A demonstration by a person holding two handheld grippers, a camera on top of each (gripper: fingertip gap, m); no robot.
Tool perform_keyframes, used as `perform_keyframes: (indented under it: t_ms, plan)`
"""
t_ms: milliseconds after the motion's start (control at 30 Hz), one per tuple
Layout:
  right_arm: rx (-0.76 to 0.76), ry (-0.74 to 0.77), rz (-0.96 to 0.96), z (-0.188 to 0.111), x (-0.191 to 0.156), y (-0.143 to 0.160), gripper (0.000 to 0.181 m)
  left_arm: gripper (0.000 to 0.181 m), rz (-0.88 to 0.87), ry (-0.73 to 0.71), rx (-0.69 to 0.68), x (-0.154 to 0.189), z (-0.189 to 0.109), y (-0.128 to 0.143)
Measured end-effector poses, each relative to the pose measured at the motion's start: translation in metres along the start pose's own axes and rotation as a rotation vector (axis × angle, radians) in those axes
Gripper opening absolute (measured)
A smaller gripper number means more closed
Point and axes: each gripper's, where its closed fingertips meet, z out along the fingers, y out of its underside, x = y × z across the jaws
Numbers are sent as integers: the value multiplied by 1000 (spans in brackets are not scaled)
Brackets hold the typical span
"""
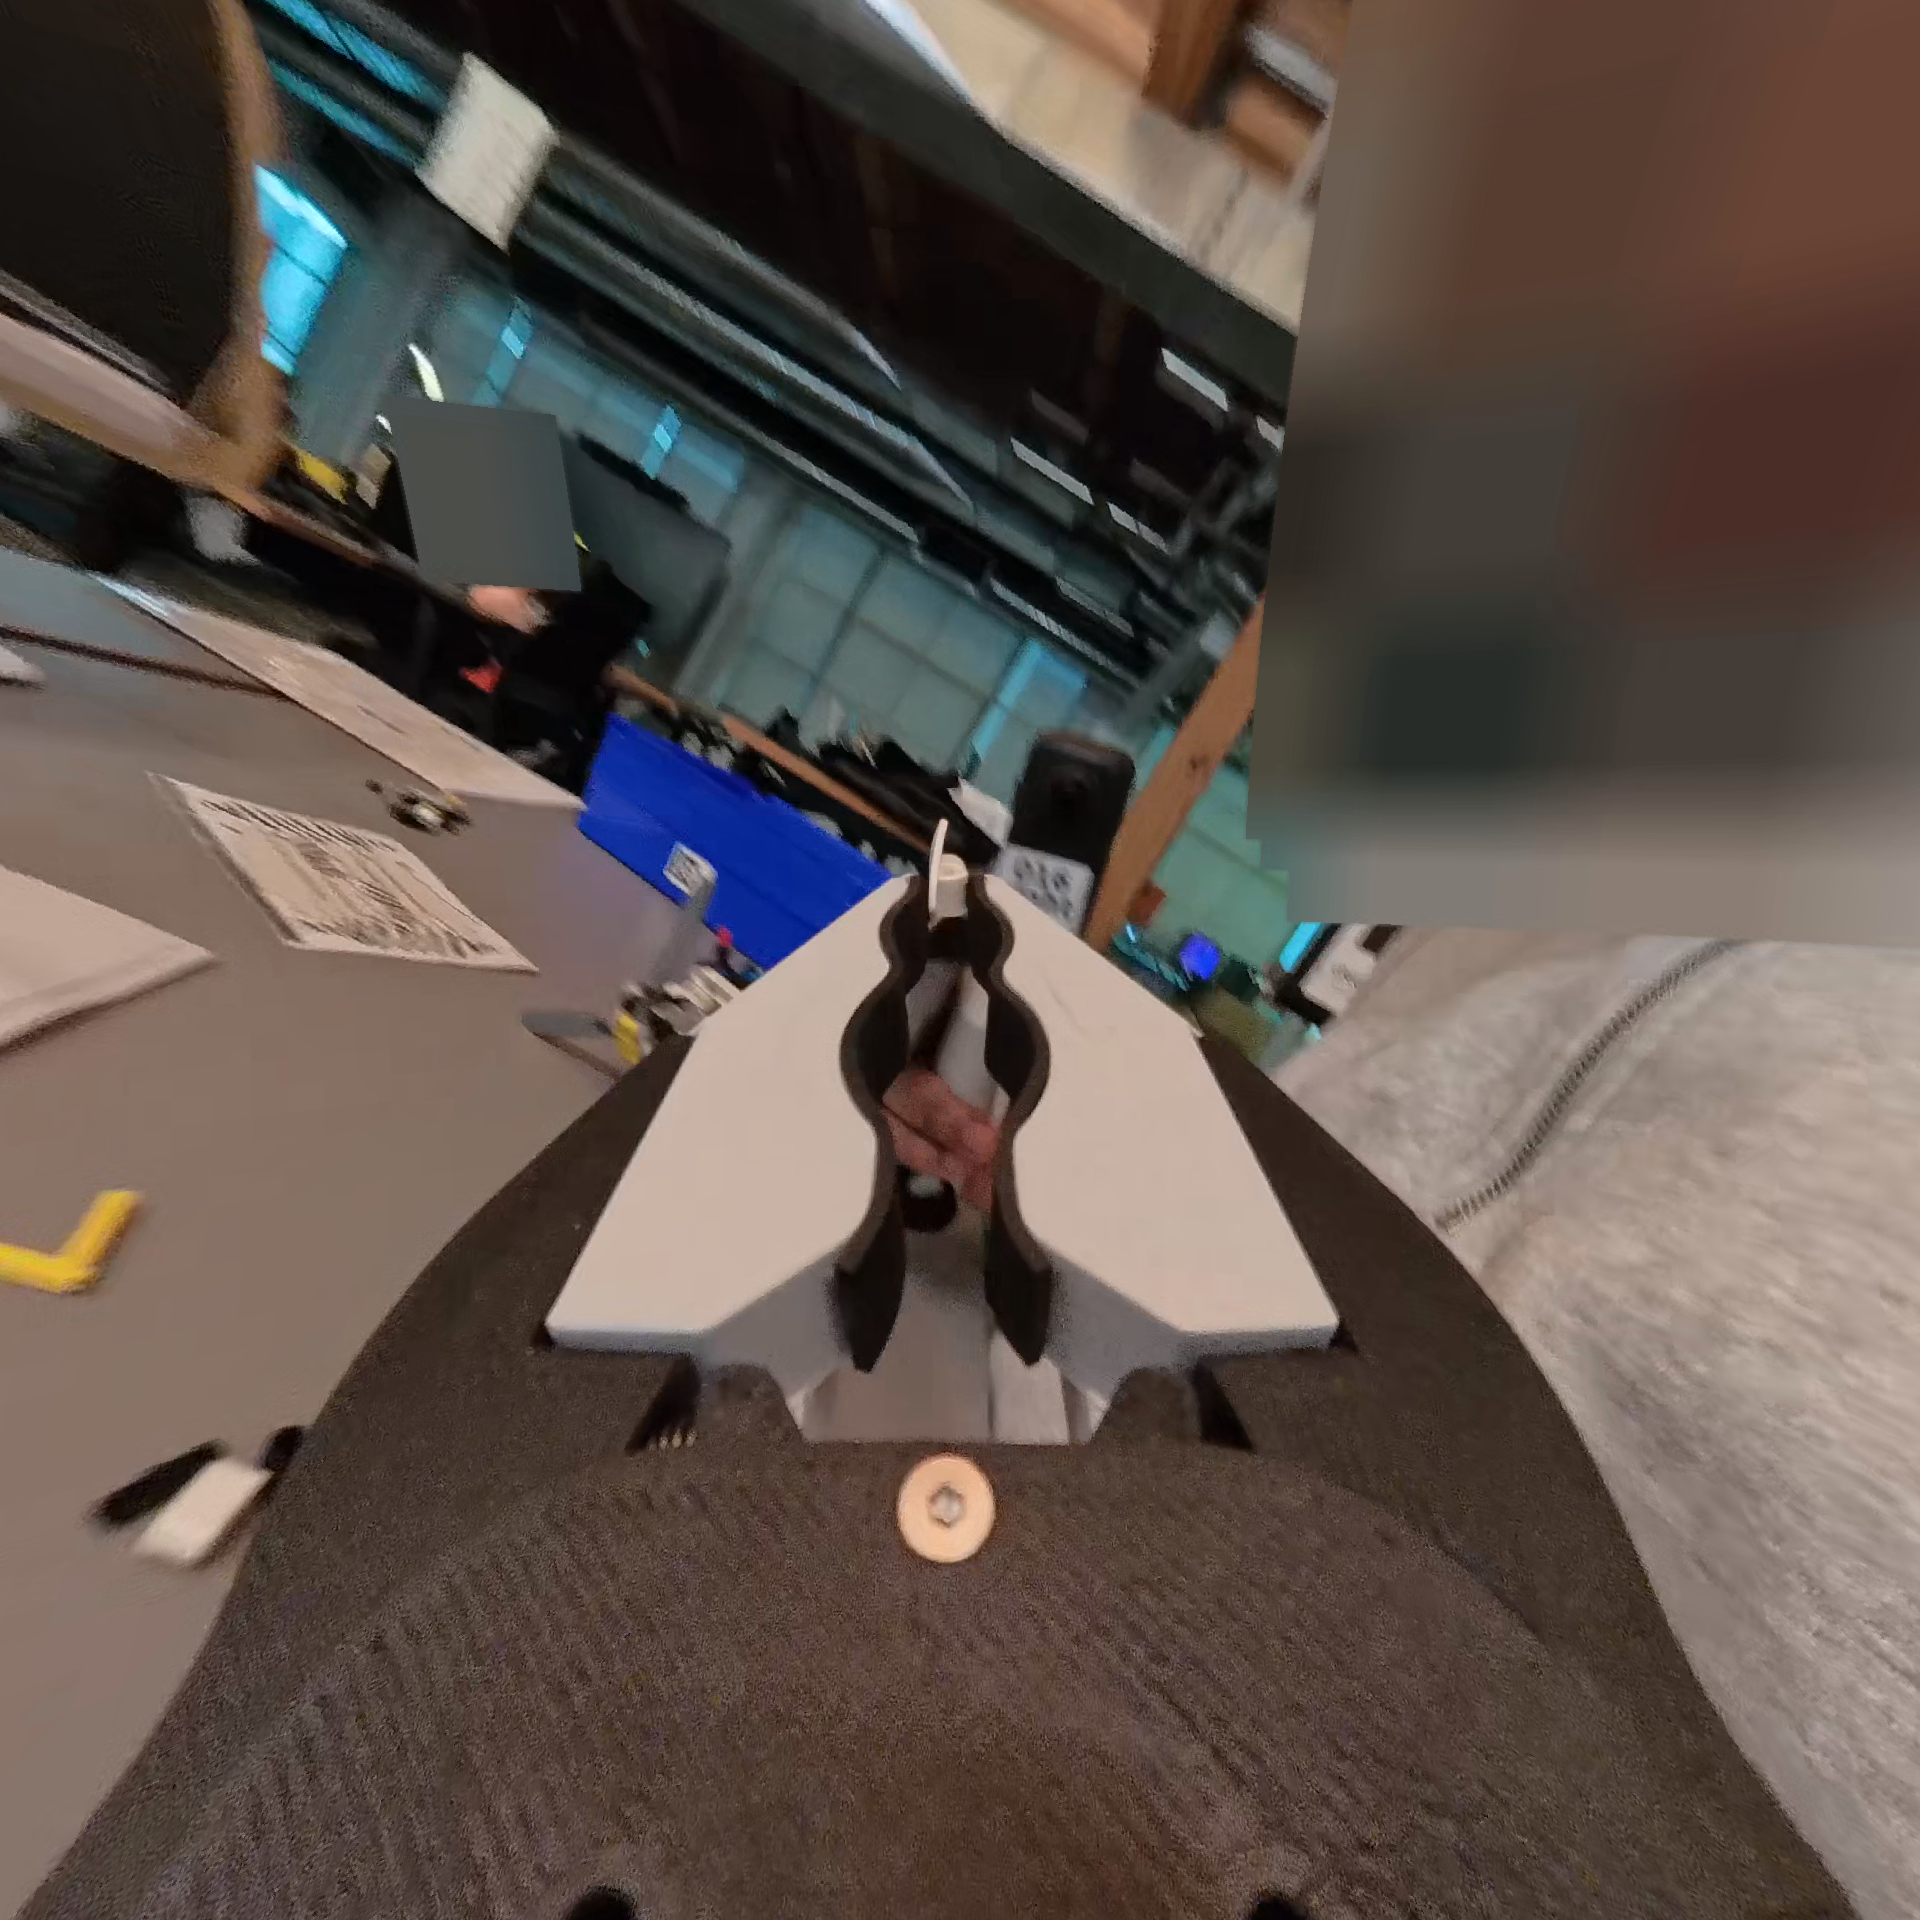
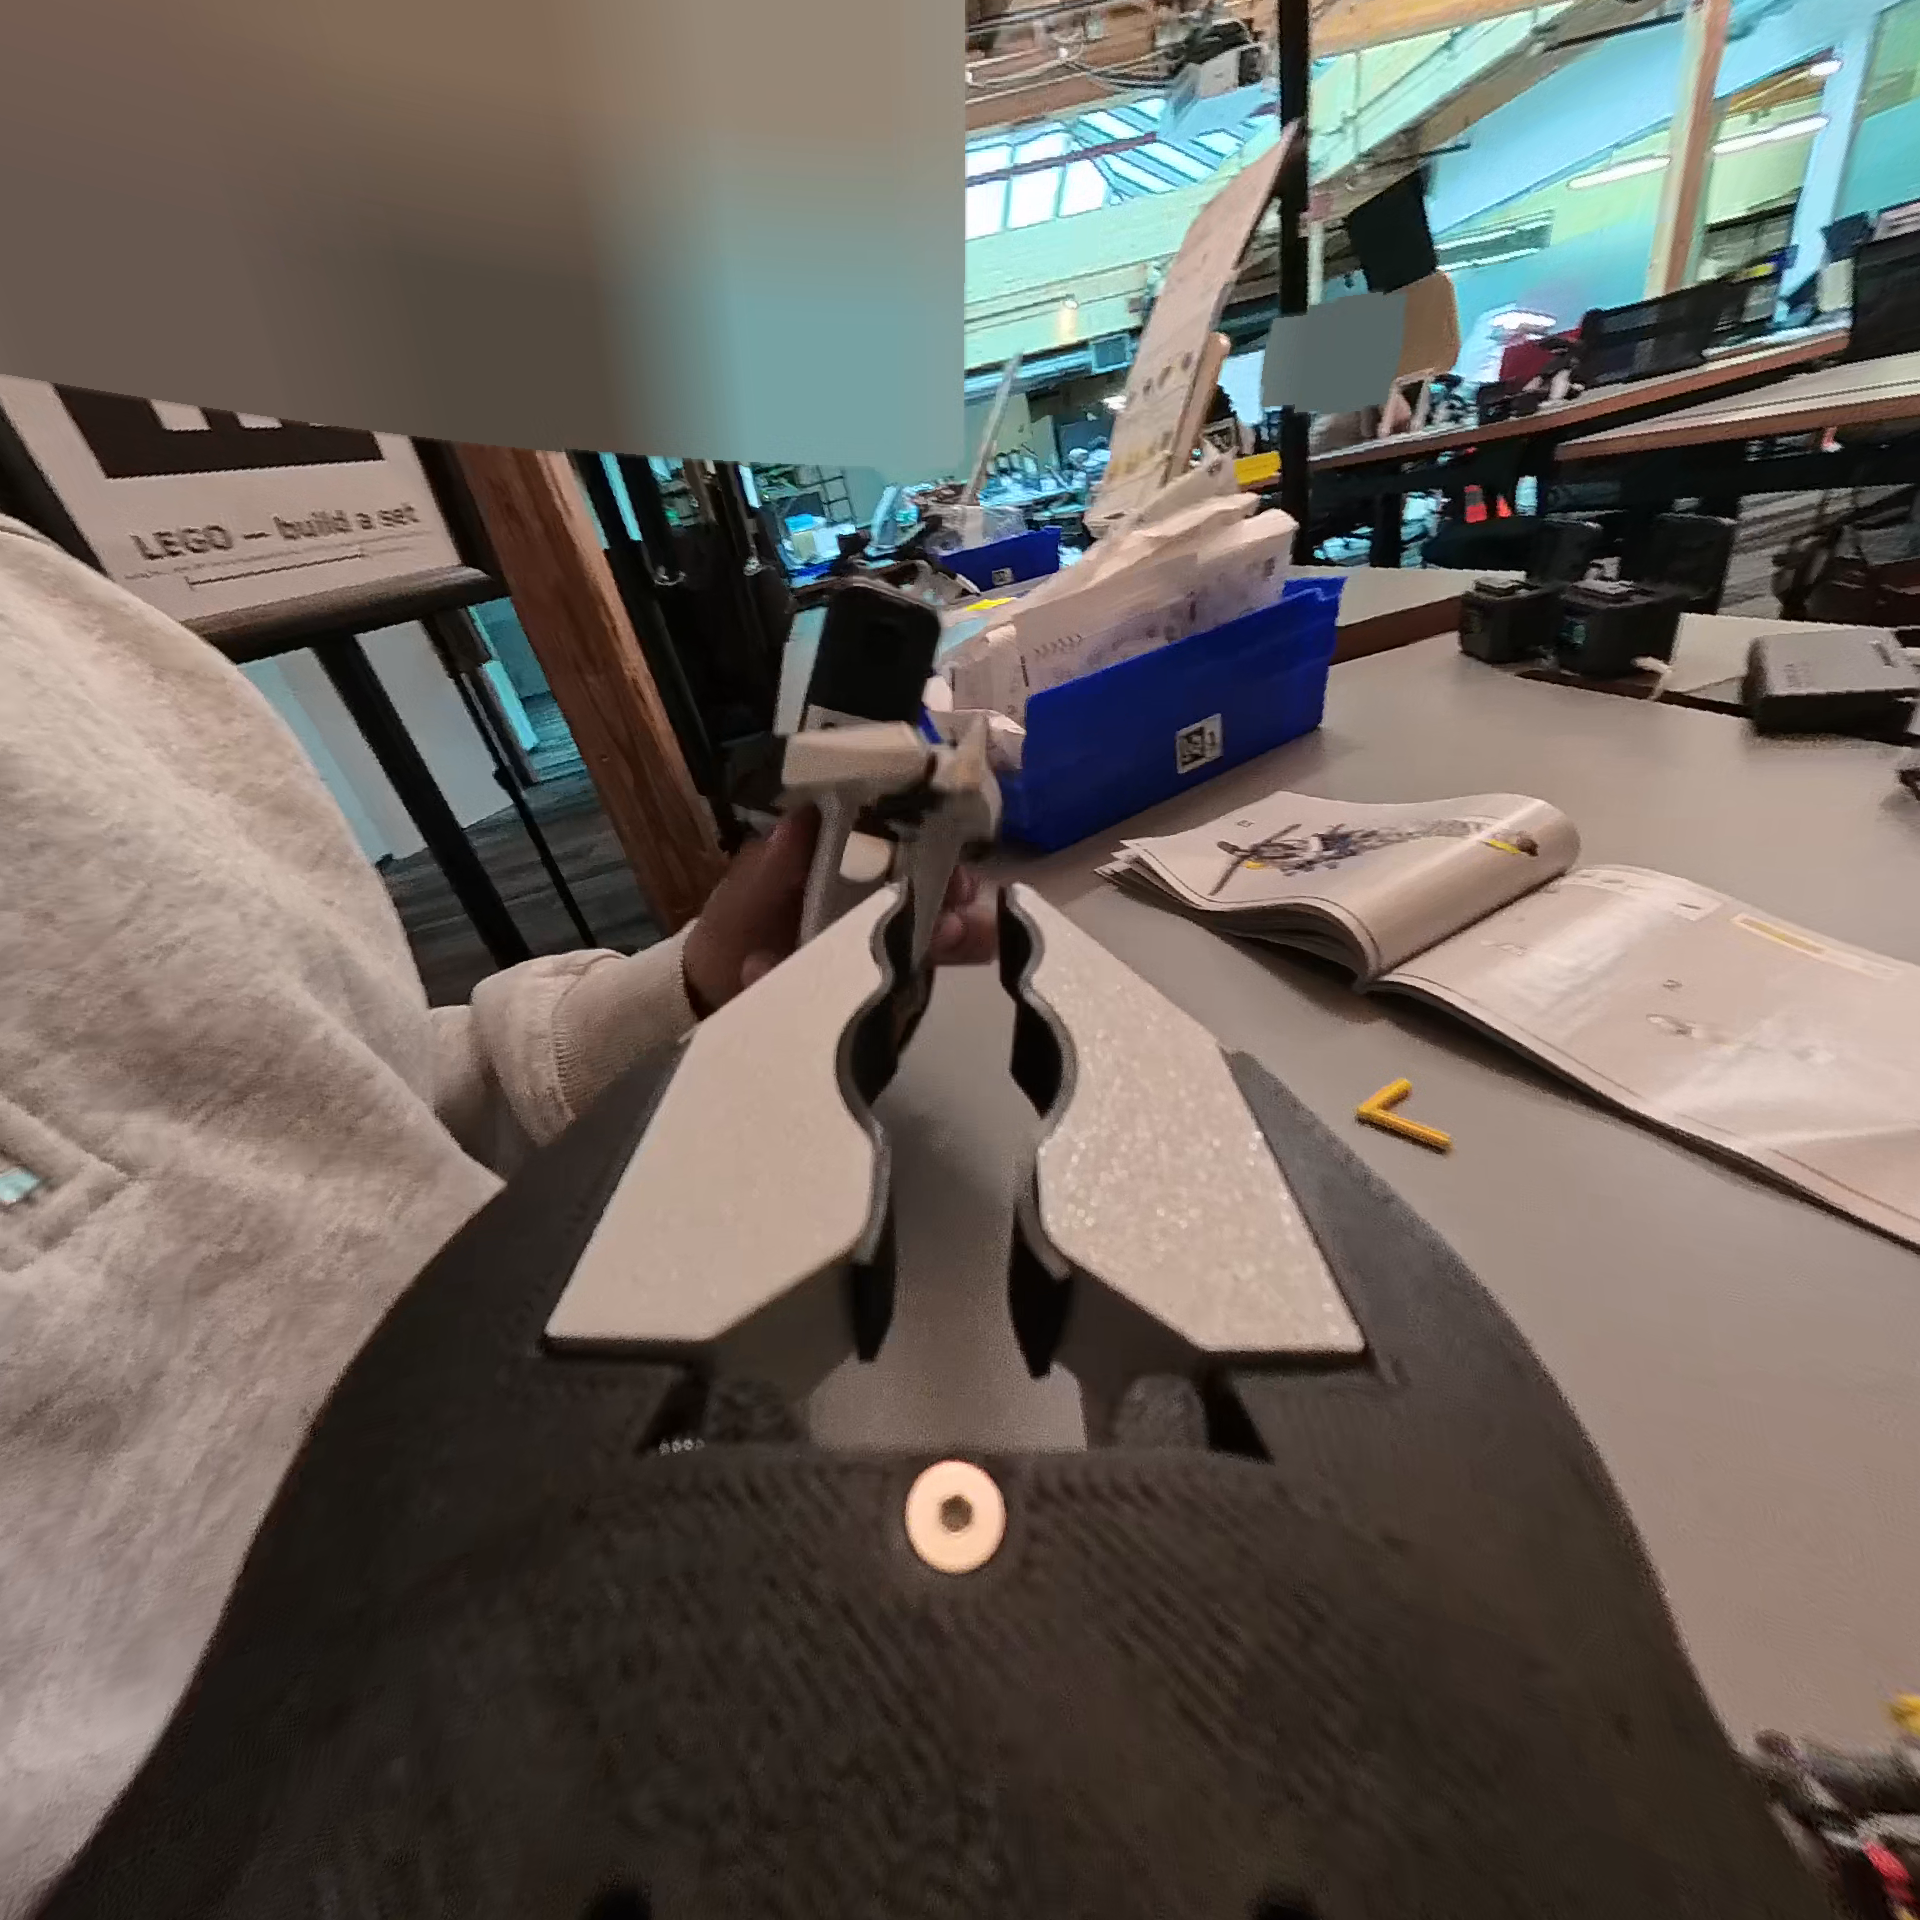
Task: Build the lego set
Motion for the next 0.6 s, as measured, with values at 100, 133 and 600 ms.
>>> perform_keyframes:
  t_ms: [100,133,600]
  plan:
    - [-113,171,-50,1,24,13,15,4,35,-171,132,-32,-29,-33]
    - [-187,269,-85,-2,37,19,9,4,81,-254,135,-47,-38,-39]
    - [-661,325,-727,37,90,-6,38,5,168,-443,119,-122,-69,-95]
